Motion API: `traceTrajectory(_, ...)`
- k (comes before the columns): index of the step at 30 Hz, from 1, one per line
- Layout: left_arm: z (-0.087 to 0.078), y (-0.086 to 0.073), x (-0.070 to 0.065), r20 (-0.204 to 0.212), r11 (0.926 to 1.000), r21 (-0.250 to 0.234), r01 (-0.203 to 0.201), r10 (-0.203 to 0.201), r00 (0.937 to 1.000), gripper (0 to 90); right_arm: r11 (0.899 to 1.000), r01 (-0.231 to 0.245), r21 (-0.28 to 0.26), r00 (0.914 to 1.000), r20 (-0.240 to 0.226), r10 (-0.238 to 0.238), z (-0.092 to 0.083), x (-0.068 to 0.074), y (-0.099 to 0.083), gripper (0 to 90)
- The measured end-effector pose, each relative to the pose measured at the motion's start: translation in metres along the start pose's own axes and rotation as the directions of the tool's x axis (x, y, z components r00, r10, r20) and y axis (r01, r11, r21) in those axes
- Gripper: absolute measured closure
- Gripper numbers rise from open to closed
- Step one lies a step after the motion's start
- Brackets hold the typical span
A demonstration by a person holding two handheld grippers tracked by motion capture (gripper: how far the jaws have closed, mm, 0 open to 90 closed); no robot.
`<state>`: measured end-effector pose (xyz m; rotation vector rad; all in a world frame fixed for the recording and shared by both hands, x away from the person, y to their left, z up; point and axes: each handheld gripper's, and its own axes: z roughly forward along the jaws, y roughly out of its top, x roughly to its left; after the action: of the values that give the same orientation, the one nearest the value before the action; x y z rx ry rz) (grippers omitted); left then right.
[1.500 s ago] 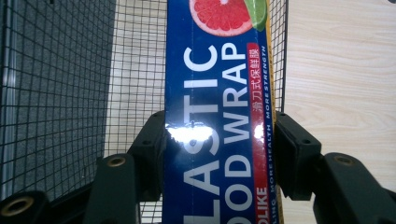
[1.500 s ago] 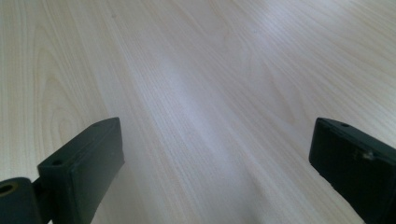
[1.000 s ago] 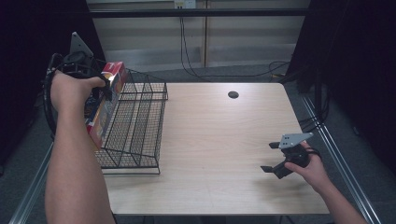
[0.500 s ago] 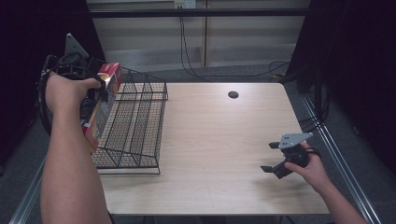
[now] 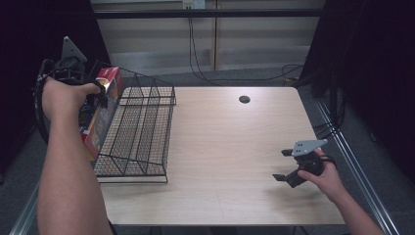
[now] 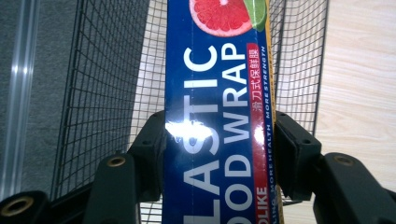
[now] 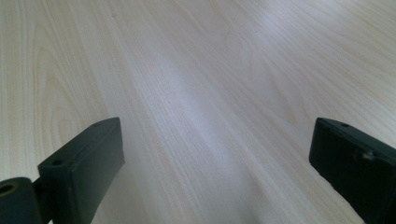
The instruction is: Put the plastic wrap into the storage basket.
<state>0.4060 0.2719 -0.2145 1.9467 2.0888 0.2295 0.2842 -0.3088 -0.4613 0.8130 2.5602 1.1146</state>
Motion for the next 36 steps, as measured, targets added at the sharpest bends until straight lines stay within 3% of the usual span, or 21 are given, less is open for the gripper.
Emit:
traceTrajectory(11, 0.018, -0.001, 0.008, -0.032, 0.9999, 0.016, 0.002, -0.002, 0.9995, 45.1, 1.0, 0.009, -0.004, 1.0, 0.001, -0.009, 0.001, 0.0, 0.0, 2.9)
traceTrajectory(23, 0.036, 0.004, 0.011, -0.034, 0.9993, 0.018, 0.034, -0.033, 0.9988, 44.9, 1.0, 0.012, 0.0, 0.9999, -0.004, -0.012, 0.002, 0.001, 0.0, 2.9)
traceTrajectory(25, 0.037, 0.004, 0.012, -0.039, 0.9996, 0.02, 0.019, -0.019, 0.9991, 44.9, 1.0, 0.012, 0.001, 0.9999, -0.002, -0.012, 0.002, 0.0, 0.0, 2.9)
traceTrajectory(36, 0.05, 0.007, 0.014, -0.038, 0.9994, 0.025, 0.023, -0.022, 0.9991, 44.7, 1.0, 0.009, 0.0, 0.9999, -0.005, -0.009, 0.002, -0.001, -0.001, 2.9)
